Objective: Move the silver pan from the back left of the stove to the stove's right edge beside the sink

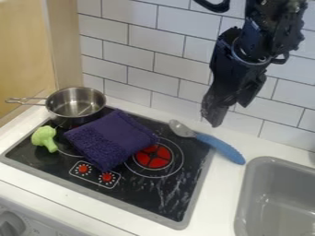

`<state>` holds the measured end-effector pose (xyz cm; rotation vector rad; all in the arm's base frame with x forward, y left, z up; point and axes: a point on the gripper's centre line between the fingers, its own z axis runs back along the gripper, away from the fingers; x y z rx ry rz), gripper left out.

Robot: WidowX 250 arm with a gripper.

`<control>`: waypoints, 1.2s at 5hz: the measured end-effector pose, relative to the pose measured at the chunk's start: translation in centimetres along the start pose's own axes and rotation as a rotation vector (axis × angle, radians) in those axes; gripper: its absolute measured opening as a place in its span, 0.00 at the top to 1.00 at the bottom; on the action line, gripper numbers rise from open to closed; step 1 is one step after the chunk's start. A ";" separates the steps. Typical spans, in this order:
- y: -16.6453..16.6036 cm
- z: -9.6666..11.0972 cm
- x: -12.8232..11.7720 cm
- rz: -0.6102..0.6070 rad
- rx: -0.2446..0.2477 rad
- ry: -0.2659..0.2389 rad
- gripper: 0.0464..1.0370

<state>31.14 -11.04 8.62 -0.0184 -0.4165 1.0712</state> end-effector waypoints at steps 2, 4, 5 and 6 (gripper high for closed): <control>2.3 -1.2 0.9 -0.032 0.077 0.065 0.04; 5.4 0.6 6.3 -0.065 0.088 0.117 0.04; 6.8 0.4 8.0 -0.131 0.122 0.142 0.04; 8.6 -0.1 10.2 -0.214 0.142 0.181 0.04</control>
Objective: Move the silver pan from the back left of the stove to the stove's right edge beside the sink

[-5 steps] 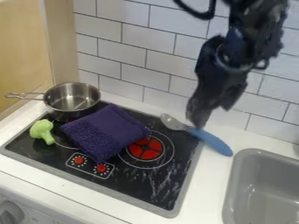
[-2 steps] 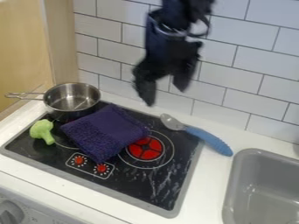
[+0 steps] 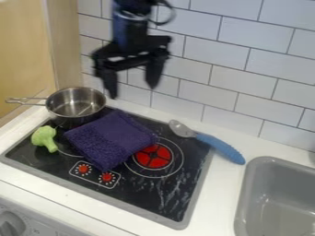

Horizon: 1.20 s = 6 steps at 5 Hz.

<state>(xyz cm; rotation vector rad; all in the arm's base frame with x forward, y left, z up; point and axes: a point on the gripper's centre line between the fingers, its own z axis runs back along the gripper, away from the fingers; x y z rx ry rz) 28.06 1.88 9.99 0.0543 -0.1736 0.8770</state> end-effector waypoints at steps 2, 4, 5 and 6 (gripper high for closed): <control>1.2 -1.2 3.0 -0.078 -0.021 -0.055 0.04; 0.7 -2.8 4.7 -0.143 0.010 -0.105 0.04; 0.2 -3.6 5.8 -0.153 0.020 -0.124 0.04; -0.4 -4.7 6.7 -0.159 0.028 -0.133 0.04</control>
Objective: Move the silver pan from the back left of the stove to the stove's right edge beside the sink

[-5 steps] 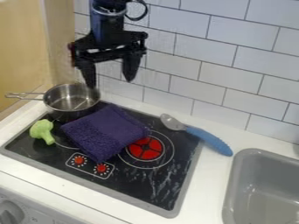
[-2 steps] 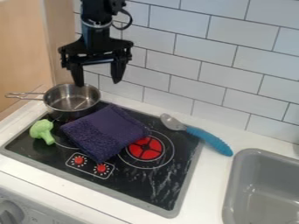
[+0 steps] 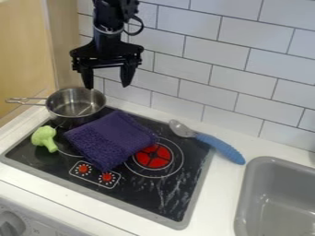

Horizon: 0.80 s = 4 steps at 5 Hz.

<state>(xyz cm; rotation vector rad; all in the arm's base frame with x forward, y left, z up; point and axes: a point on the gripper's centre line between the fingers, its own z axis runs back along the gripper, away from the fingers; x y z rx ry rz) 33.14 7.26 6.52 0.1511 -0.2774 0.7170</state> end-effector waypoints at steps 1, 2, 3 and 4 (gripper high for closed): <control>0.8 -1.9 0.6 0.019 0.036 0.019 0.04; 1.1 -3.0 1.0 0.032 0.048 0.032 0.04; 1.4 -4.2 0.8 0.046 0.052 0.057 0.04; 1.3 -5.4 0.2 0.036 0.056 0.089 0.09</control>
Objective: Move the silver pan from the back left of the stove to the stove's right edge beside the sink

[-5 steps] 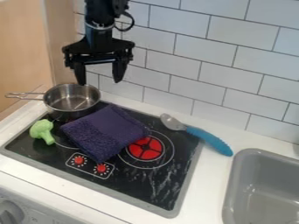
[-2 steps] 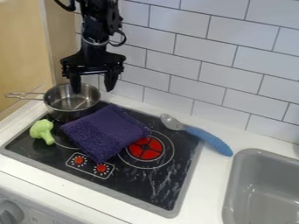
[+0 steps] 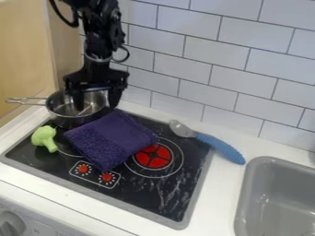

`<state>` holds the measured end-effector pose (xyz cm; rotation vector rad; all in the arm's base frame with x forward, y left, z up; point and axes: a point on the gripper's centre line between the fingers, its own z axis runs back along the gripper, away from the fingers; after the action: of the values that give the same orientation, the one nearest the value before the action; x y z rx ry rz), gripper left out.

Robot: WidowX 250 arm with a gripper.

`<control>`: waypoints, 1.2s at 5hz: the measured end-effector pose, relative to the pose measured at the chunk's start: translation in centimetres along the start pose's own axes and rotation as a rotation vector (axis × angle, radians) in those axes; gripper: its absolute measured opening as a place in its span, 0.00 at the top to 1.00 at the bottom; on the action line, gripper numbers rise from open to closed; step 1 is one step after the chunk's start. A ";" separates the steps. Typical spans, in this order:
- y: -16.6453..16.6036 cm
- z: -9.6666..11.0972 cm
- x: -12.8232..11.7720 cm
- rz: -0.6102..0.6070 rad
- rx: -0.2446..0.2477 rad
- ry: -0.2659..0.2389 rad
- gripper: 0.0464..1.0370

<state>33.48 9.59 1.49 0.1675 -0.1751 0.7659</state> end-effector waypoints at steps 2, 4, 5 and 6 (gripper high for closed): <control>-0.7 -0.5 0.6 -0.004 -0.014 -0.011 0.71; -0.9 -0.5 0.4 -0.005 -0.026 0.001 0.97; -0.9 -0.5 0.4 -0.011 -0.024 -0.001 0.98; -0.8 -0.5 0.5 -0.008 -0.019 -0.002 0.98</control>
<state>34.41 9.44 1.04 0.1513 -0.1836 0.7564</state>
